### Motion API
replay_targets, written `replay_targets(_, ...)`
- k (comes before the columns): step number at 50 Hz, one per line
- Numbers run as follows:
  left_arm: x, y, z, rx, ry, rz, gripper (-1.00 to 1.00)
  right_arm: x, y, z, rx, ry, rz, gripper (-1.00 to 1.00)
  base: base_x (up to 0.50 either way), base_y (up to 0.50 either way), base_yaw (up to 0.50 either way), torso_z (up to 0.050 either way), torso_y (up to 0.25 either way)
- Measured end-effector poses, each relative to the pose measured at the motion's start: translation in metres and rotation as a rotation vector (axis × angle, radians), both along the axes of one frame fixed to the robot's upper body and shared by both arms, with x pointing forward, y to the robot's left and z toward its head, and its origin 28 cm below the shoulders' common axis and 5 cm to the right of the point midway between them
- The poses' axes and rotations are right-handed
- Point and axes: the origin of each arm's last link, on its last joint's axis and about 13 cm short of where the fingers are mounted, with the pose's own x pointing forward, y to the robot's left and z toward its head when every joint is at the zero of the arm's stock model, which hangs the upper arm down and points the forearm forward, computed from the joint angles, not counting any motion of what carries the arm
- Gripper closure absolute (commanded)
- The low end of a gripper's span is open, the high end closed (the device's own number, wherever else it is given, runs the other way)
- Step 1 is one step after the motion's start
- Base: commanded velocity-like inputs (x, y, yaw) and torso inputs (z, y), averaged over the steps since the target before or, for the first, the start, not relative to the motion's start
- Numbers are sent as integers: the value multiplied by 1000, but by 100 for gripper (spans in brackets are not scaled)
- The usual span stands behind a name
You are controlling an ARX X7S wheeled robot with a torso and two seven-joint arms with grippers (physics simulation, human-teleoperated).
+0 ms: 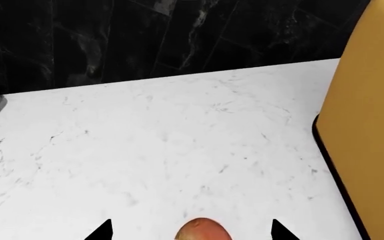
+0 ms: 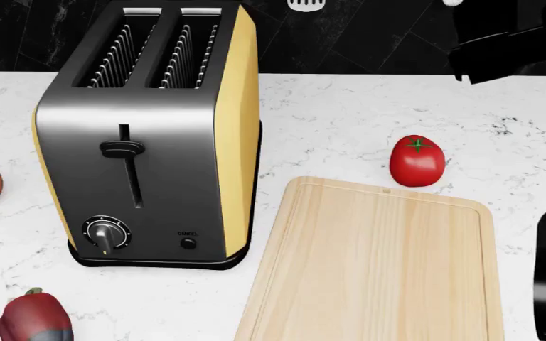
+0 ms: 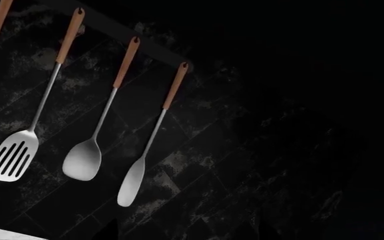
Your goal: Place the avocado, onion, tomato and bell pepper on the cutting board.
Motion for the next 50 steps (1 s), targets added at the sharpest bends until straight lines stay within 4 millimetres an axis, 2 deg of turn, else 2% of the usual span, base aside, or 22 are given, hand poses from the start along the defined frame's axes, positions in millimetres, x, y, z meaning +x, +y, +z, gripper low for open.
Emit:
replay_targets(26, 18, 2, -39, -3, 81, 16, -100, -2, -2, -4, 0, 12, -9, -100, 0, 0, 0, 0, 0)
replay_targets(50, 27, -1, -64, -16, 121, 15, -100, -4, -3, -6, 2, 18, -9, -100, 0, 0, 0, 0, 0)
